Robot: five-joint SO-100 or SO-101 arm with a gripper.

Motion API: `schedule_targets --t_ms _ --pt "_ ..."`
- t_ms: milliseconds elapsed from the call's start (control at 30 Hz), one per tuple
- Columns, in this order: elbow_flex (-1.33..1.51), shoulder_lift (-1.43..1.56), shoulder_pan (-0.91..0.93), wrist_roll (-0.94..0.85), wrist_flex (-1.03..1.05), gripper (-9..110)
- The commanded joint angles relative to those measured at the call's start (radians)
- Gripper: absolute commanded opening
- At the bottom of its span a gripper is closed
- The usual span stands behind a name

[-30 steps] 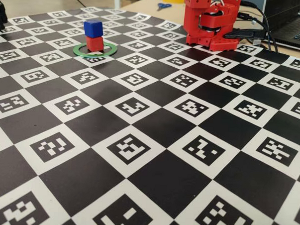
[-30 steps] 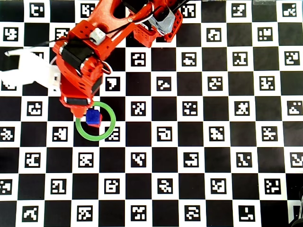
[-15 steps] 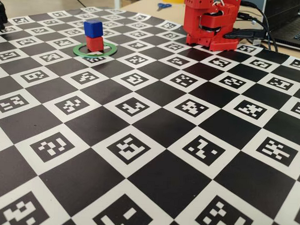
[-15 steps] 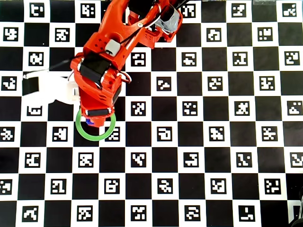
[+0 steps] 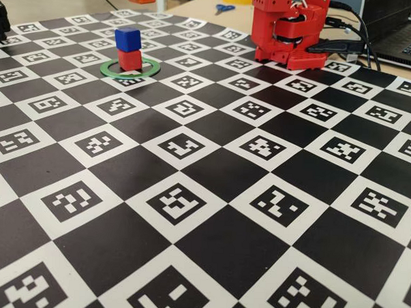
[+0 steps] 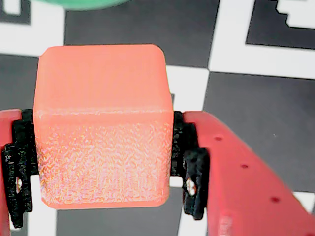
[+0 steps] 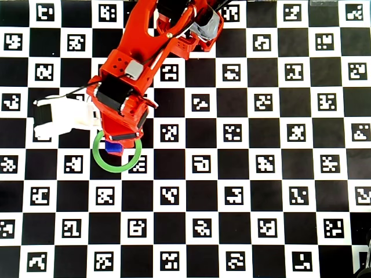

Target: Grab the red cube then put it in the green circle then put the blue cube on top and finally the orange cube on top

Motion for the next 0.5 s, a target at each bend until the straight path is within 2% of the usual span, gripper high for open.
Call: schedule_targets --t_ms 0,467 --pt "-0.009 0.069 0.014 0.038 -0.032 8" --pt "0.008 0.014 0.018 0.107 -0.101 8"
